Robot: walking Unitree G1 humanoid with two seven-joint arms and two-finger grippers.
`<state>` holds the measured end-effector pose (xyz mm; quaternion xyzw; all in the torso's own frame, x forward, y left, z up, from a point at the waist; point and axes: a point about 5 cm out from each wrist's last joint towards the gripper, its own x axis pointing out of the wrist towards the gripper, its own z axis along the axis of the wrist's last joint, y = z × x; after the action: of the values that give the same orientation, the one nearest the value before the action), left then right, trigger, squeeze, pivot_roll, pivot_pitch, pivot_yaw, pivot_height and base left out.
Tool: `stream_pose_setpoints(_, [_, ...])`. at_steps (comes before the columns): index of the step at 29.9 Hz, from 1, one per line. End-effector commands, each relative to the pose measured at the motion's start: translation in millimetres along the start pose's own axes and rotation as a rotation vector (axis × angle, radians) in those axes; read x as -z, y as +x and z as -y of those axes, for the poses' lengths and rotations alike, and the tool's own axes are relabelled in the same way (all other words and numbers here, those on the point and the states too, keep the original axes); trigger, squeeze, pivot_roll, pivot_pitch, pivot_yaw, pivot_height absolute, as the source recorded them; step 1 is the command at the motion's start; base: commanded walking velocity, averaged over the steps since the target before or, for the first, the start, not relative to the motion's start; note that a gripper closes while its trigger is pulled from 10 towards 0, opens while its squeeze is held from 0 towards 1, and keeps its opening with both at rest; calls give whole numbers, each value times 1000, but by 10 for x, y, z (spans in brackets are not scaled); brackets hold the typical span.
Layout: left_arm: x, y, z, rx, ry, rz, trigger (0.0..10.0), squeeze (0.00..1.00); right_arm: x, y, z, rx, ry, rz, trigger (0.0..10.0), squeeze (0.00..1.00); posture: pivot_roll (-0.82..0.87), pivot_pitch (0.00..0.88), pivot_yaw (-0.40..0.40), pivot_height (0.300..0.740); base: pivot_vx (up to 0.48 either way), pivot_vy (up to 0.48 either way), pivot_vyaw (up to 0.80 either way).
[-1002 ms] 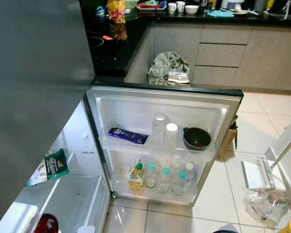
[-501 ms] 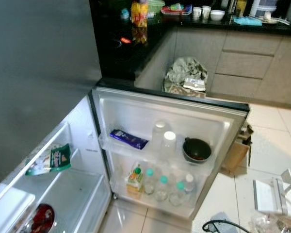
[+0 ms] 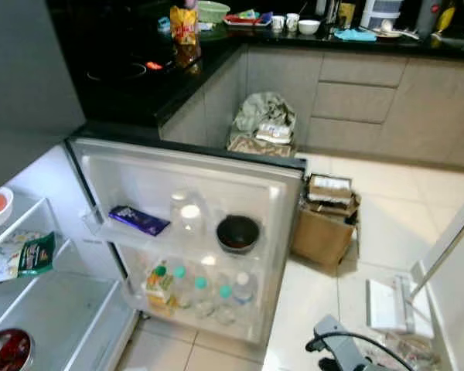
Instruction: Restocking fridge
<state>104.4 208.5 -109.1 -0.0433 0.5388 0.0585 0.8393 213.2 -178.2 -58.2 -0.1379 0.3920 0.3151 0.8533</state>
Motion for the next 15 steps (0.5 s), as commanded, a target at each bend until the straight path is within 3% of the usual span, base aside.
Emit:
stream_pose_setpoints(1, [16,1,20,2,-15,-6,10000,0,-128,11,11,-44,-35,54,10000,0,-112,0,0,740,0,0,0])
stream_pose_setpoints(4, [17,-1,1,-9,-17,-4,10000,0,-209,20,5,-84,-47,88,10000,0,-112,0,0,740,0,0,0])
stream_pose_setpoints(10, [-27,-6,-70,-66,-33,25,10000,0,-391,13,-83,-306,-123,160,10000,0,-108,0,-10,740,0,0,0])
stream_pose_setpoints(15, [-114,-9,-154,-120,-65,63,10000,0,-454,-3,-125,-404,-149,193,10000,0,-108,0,-11,740,0,0,0])
